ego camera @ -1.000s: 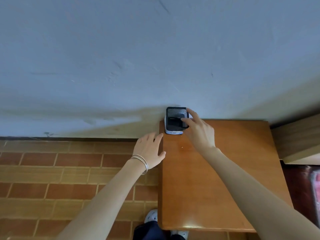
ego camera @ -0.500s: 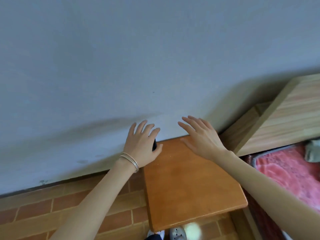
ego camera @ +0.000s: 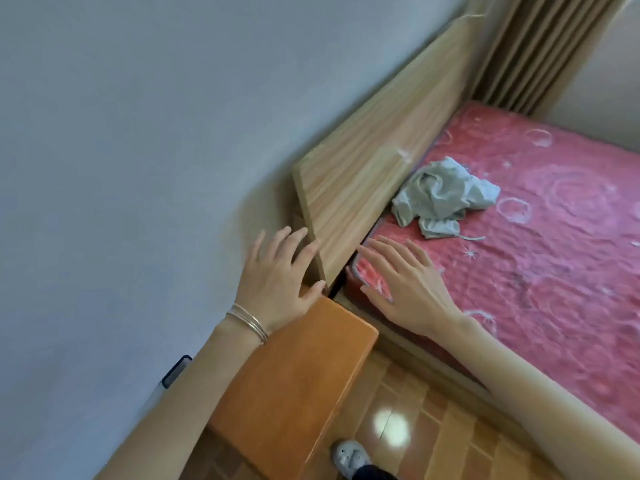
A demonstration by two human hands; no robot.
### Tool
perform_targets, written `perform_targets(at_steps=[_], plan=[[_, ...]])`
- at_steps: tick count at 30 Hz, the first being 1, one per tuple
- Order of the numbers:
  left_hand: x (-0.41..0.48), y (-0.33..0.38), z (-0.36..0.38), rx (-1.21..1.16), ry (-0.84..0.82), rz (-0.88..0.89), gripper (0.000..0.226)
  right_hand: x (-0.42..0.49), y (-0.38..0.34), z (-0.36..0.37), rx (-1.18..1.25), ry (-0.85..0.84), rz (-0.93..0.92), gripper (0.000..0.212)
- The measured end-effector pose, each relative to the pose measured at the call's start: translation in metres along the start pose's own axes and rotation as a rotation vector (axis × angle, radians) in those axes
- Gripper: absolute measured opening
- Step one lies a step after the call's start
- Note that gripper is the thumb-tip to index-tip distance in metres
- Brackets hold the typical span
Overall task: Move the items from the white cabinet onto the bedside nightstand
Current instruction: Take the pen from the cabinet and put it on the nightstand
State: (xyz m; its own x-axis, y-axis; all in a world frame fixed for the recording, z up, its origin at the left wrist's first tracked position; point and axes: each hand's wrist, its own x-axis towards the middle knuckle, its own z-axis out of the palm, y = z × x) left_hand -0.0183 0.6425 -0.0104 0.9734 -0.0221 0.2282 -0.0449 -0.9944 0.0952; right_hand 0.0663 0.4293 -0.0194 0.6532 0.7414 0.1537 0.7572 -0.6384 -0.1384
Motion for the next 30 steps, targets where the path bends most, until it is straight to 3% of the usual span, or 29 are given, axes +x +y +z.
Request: perform_targets(at_steps=[7, 16, 24, 30], plan=[[0.038, 0.128, 0.012, -0.096, -0.081, 0.548, 0.062, -0.16, 0.019, -0.034, -0.105, 0.024, 0.49, 0.058], [-0.027, 0.302, 0.007, -0.277, -0.173, 1.115, 0.059, -0.373, -0.052, -0.071, -0.171, 0.015, 1.096, 0.056], [-0.111, 0.448, -0.027, -0.345, -0.158, 1.53, 0.063, -0.518, -0.132, -0.117, -0.292, 0.072, 1.506, 0.058], [-0.193, 0.531, -0.057, -0.399, -0.115, 1.771, 0.064, -0.613, -0.199, -0.131, -0.315, 0.115, 1.669, 0.057]])
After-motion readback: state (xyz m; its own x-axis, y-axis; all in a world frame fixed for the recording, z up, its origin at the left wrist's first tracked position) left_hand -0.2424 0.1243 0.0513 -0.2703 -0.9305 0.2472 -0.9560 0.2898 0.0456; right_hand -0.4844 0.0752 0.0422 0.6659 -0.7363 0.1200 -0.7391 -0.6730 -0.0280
